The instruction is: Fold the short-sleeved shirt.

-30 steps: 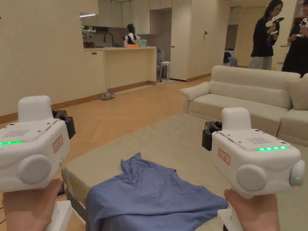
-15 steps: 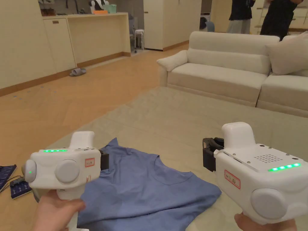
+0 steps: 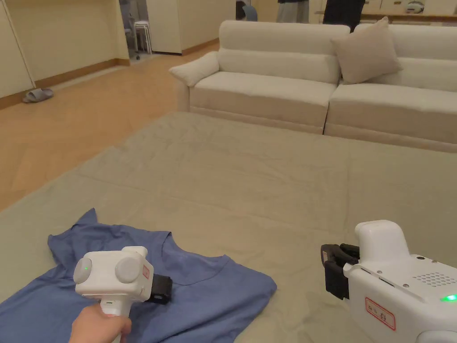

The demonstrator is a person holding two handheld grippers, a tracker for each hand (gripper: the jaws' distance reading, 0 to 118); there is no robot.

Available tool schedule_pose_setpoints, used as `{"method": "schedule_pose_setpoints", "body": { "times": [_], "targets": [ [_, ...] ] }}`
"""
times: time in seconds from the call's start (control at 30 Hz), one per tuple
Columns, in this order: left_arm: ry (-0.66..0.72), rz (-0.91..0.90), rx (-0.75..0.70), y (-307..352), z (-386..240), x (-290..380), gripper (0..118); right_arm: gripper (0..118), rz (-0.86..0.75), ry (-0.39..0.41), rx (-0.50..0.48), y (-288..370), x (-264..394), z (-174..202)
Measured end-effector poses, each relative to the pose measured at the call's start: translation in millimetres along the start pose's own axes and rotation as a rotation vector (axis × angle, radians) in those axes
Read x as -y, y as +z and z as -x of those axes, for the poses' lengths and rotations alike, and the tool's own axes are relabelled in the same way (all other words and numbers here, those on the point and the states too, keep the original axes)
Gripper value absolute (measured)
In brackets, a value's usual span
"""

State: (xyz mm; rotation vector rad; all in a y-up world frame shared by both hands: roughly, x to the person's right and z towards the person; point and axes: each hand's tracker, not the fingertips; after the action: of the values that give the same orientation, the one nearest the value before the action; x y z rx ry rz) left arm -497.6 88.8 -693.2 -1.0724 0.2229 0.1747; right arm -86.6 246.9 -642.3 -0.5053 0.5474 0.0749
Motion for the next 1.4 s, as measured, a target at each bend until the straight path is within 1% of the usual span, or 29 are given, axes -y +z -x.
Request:
{"method": "schedule_pose_setpoints", "body": {
  "times": [0.03, 0.1, 0.13, 0.17, 0.2, 0.27, 0.3, 0.33, 0.4, 0.5, 0.57, 0.63, 0.67, 0.77, 0.8, 0.83, 0.87, 0.9, 0.93, 1.0, 1.03, 1.07, 1.13, 1.17, 1.23, 1.3, 1.33, 1.37, 1.4],
  "targets": [
    [0.013, 0.053, -0.015, 2, -1, -7, 87, 0, 0.003, 0.000, 0.009, 0, 3, -3],
    [-0.016, 0.017, 0.030, 12, 2, -1, 53, 0, 0.003, 0.005, 0.026, 4, 9, -9],
    [-0.037, 0.011, -0.003, 16, 1, -1, 21, 0, 0.002, -0.006, 0.027, 8, 11, -13],
    [-0.032, 0.008, -0.018, 19, 2, -1, 7, 0, 0.001, -0.026, 0.025, 10, 12, -15],
    [-0.029, 0.008, -0.014, 23, 3, 0, 2, 0, 0.001, -0.048, 0.022, 14, 14, -19],
    [-0.017, -0.020, -0.037, 31, 4, 4, 1, 0, 0.001, -0.060, 0.028, 22, 17, -25],
    [0.013, -0.052, -0.017, 40, 4, 3, 0, 0, 0.003, -0.058, 0.033, 27, 18, -28],
    [0.012, -0.063, -0.026, 52, 2, -1, 0, 0, 0.002, -0.056, 0.037, 32, 20, -31],
    [0.018, -0.136, -0.010, 86, -9, -13, 0, 0, -0.005, -0.065, 0.052, 48, 22, -41],
    [-0.029, -0.236, -0.010, 149, -37, -38, 0, 0, -0.036, -0.103, 0.068, 76, 19, -59],
    [-0.048, -0.328, 0.052, 191, -61, -46, 0, 0, -0.073, -0.121, 0.082, 100, 15, -73],
    [-0.075, -0.427, 0.159, 239, -102, -47, 0, 0, -0.114, -0.121, 0.111, 126, 11, -87],
    [-0.100, -0.498, 0.272, 268, -130, -51, 0, 0, -0.134, -0.121, 0.132, 140, 8, -95],
    [-0.247, -0.589, 0.330, 337, -225, -60, 0, 0, -0.181, -0.138, 0.186, 189, 1, -122],
    [-0.299, -0.614, 0.375, 355, -257, -58, 0, 0, -0.214, -0.150, 0.214, 208, 0, -131],
    [-0.333, -0.598, 0.398, 368, -284, -55, 0, 0, -0.238, -0.150, 0.239, 223, 0, -140],
    [-0.355, -0.582, 0.396, 375, -307, -50, 0, 0, -0.250, -0.139, 0.250, 238, 2, -147],
    [-0.376, -0.591, 0.410, 368, -323, -50, 0, 0, -0.255, -0.132, 0.267, 253, 4, -154],
    [-0.393, -0.575, 0.466, 367, -339, -43, 0, 0, -0.254, -0.127, 0.292, 265, 7, -160],
    [-0.430, -0.514, 0.435, 353, -360, -27, 0, 0, -0.260, -0.135, 0.298, 280, 15, -171],
    [-0.446, -0.506, 0.433, 338, -361, -21, 0, 0, -0.257, -0.137, 0.303, 284, 19, -175],
    [-0.431, -0.465, 0.427, 321, -360, -13, 0, 0, -0.247, -0.139, 0.309, 285, 23, -178],
    [-0.352, -0.359, 0.462, 281, -339, 0, 0, 0, -0.217, -0.148, 0.295, 280, 30, -183],
    [-0.299, -0.300, 0.446, 254, -317, 9, 0, 0, -0.206, -0.156, 0.285, 274, 34, -183],
    [-0.194, -0.222, 0.352, 212, -274, 19, 0, 0, -0.181, -0.169, 0.269, 259, 40, -182],
    [-0.063, -0.169, 0.292, 185, -213, 31, 0, 0, -0.157, -0.170, 0.243, 241, 43, -178],
    [-0.028, -0.156, 0.286, 177, -186, 36, 0, 0, -0.148, -0.168, 0.234, 231, 44, -174],
    [-0.018, -0.148, 0.237, 174, -164, 38, 4, 0, -0.135, -0.163, 0.225, 221, 43, -174],
    [0.002, -0.169, 0.191, 172, -142, 41, 29, 0, -0.127, -0.160, 0.224, 212, 42, -170]
  ]
}}
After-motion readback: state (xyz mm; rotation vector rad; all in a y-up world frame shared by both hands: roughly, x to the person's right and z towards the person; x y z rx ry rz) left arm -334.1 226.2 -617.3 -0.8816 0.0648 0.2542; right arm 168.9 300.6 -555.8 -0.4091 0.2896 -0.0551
